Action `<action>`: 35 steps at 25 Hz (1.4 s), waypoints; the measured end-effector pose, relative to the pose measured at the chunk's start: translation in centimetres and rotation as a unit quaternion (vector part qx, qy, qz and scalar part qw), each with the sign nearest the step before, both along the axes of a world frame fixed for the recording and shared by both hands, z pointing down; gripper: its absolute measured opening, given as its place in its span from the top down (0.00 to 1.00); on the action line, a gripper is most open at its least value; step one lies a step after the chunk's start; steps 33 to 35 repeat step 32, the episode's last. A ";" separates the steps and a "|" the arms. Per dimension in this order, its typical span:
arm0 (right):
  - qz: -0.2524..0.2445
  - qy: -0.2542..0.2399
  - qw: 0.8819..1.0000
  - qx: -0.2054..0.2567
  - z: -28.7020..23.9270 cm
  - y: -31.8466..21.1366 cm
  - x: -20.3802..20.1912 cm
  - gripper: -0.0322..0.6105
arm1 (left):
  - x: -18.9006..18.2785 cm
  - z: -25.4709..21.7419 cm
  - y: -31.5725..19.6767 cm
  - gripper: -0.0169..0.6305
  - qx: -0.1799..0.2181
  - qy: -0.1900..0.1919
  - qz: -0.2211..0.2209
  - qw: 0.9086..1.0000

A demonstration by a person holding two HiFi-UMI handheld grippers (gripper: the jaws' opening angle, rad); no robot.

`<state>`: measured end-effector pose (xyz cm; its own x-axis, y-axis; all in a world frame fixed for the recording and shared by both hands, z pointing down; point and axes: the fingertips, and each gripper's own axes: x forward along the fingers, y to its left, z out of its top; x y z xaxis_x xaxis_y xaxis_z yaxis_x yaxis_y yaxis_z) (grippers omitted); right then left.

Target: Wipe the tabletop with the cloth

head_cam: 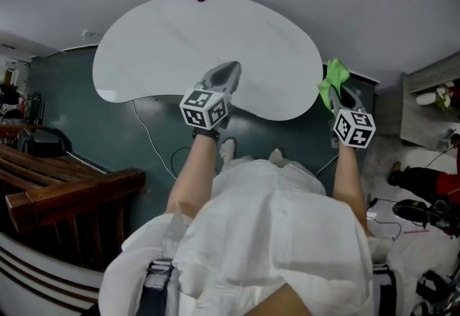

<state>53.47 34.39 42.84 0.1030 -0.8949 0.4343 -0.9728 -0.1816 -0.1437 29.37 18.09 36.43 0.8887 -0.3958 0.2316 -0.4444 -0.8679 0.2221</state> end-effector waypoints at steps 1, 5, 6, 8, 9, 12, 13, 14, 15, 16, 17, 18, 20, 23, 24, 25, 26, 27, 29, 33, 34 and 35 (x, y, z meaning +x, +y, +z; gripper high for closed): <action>-0.008 0.008 1.000 0.019 -1.5 -0.5 -0.2 0.82 | -0.1 -0.7 -0.2 0.93 0.006 0.003 -0.004 1.000; -0.026 0.033 0.997 0.070 -6.4 -1.6 -0.8 0.82 | -1.3 -3.2 -1.2 0.93 0.028 0.017 -0.026 0.999; -0.028 0.041 0.996 0.075 -7.2 -1.6 -0.7 0.82 | -1.6 -3.8 -1.4 0.93 0.035 0.020 -0.032 0.999; -0.030 0.056 0.995 0.081 -8.4 -1.5 -0.3 0.82 | -1.9 -5.1 -1.8 0.93 0.048 0.027 -0.040 0.998; -0.029 0.059 0.994 0.084 -8.9 -1.4 -0.1 0.82 | -2.0 -5.7 -1.9 0.93 0.054 0.030 -0.044 0.997; -0.029 0.060 0.993 0.095 -9.8 -1.1 0.4 0.82 | -2.1 -7.3 -2.1 0.93 0.071 0.040 -0.051 0.995; -0.030 0.060 0.993 0.098 -10.1 -1.0 0.5 0.82 | -2.1 -7.7 -2.1 0.93 0.075 0.043 -0.052 0.995; -0.031 0.061 0.993 0.100 -10.3 -0.9 0.6 0.82 | -2.1 -8.1 -2.0 0.93 0.078 0.046 -0.053 0.994; -0.031 0.062 0.992 0.104 -10.6 -0.8 0.7 0.82 | -2.0 -8.4 -2.0 0.93 0.081 0.049 -0.054 0.994; -0.032 0.063 0.992 0.107 -10.9 -0.7 0.8 0.82 | -2.0 -8.8 -2.0 0.93 0.085 0.050 -0.054 0.994; -0.033 0.066 0.991 0.112 -11.3 -0.7 0.9 0.82 | -2.0 -9.1 -2.0 0.93 0.089 0.051 -0.054 0.993; -0.035 0.070 0.990 0.118 -11.7 -0.6 0.9 0.82 | -2.0 -9.5 -1.9 0.93 0.095 0.051 -0.054 0.993; -0.039 0.078 0.988 0.129 -12.7 -0.4 1.0 0.82 | -2.0 -10.2 -1.6 0.93 0.107 0.051 -0.054 0.991; -0.039 0.089 0.985 0.142 -14.0 0.1 1.3 0.82 | -2.2 -11.3 -1.1 0.93 0.125 0.050 -0.054 0.989; -0.039 0.091 0.984 0.145 -14.3 0.3 1.4 0.82 | -2.5 -11.7 -1.0 0.93 0.131 0.050 -0.055 0.989; -0.039 0.093 0.984 0.148 -14.6 0.4 1.5 0.82 | -2.7 -12.1 -0.8 0.93 0.138 0.050 -0.056 0.988; -0.039 0.095 0.983 0.150 -14.8 0.5 1.7 0.82 | -2.8 -12.4 -0.7 0.93 0.144 0.051 -0.057 0.987; -0.039 0.097 0.983 0.152 -15.0 0.6 1.9 0.82 | -2.9 -12.8 -0.5 0.93 0.150 0.052 -0.057 0.986; -0.037 0.101 0.982 0.155 -15.3 0.9 2.4 0.82 | -2.9 -13.2 -0.2 0.93 0.160 0.056 -0.054 0.984; -0.031 0.105 0.981 0.159 -15.5 1.6 3.0 0.82 | -2.7 -13.7 0.4 0.93 0.167 0.063 -0.049 0.983; -0.031 0.105 0.981 0.159 -15.5 1.6 3.0 0.82 | -2.7 -13.7 0.4 0.93 0.167 0.063 -0.049 0.983; -0.031 0.105 0.981 0.159 -15.5 1.6 3.0 0.82 | -2.7 -13.7 0.4 0.93 0.167 0.063 -0.049 0.983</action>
